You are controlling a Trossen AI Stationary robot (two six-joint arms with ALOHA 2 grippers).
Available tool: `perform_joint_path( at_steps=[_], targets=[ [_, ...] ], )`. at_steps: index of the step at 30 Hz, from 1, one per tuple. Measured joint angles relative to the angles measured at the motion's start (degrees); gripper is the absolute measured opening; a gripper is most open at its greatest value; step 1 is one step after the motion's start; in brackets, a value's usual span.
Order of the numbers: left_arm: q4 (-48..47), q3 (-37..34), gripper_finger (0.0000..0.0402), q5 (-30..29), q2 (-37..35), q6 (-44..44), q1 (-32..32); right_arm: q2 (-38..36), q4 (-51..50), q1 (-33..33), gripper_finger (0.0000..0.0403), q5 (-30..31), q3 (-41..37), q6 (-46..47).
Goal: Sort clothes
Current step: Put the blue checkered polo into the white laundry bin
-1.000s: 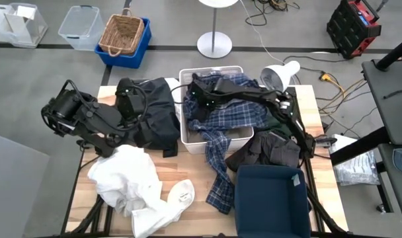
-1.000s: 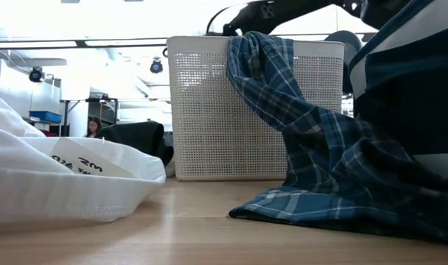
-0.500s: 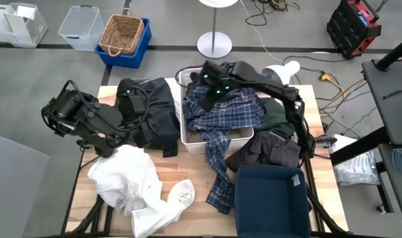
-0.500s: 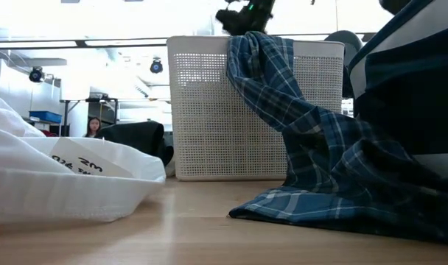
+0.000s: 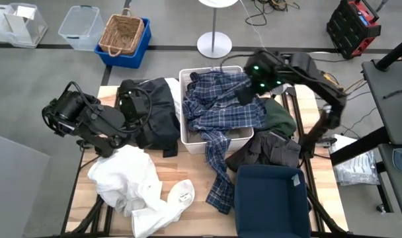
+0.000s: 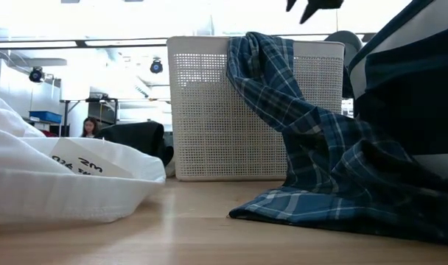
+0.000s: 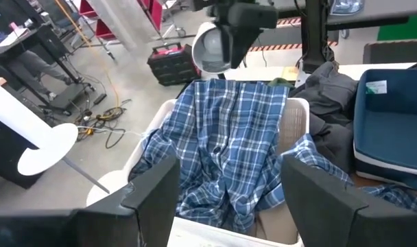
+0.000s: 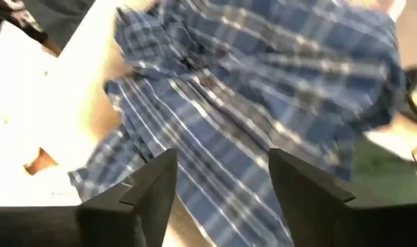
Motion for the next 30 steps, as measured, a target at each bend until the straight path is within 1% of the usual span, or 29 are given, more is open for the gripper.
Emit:
perform_joint_path(
  at_steps=[5, 10, 14, 16, 21, 30],
  targets=[
    [-0.06, -0.38, 0.0231, 0.01, 0.24, -0.82, -0.01, -5.83, 0.05, 1.17, 0.0259, 1.02, -10.4, 5.24],
    [0.04, -0.96, 0.0231, 0.01, 0.24, -1.06, -0.01, -10.37, 0.74, 1.77, 0.027, 1.12, -21.8, 9.06],
    [0.15, -1.63, 0.0231, 0.01, 0.24, -1.02, -0.01, -12.93, 5.16, 1.75, 0.0272, 3.67, -29.92, 10.99],
    [0.34, -2.1, 0.0231, 0.01, 0.24, -0.9, -0.01, -13.94, 8.58, 1.57, 0.0269, 3.7, -33.38, 11.34],
    [0.87, -3.41, 0.0231, 0.02, 0.24, -0.84, -0.01, -14.9, 12.85, 1.46, 0.0254, 3.7, -38.38, 12.49],
    [1.46, -4.09, 0.0231, 0.02, 0.26, -0.95, -0.01, -14.75, 16.44, 1.46, 0.0225, 3.7, -41.72, 12.22]
  ],
)
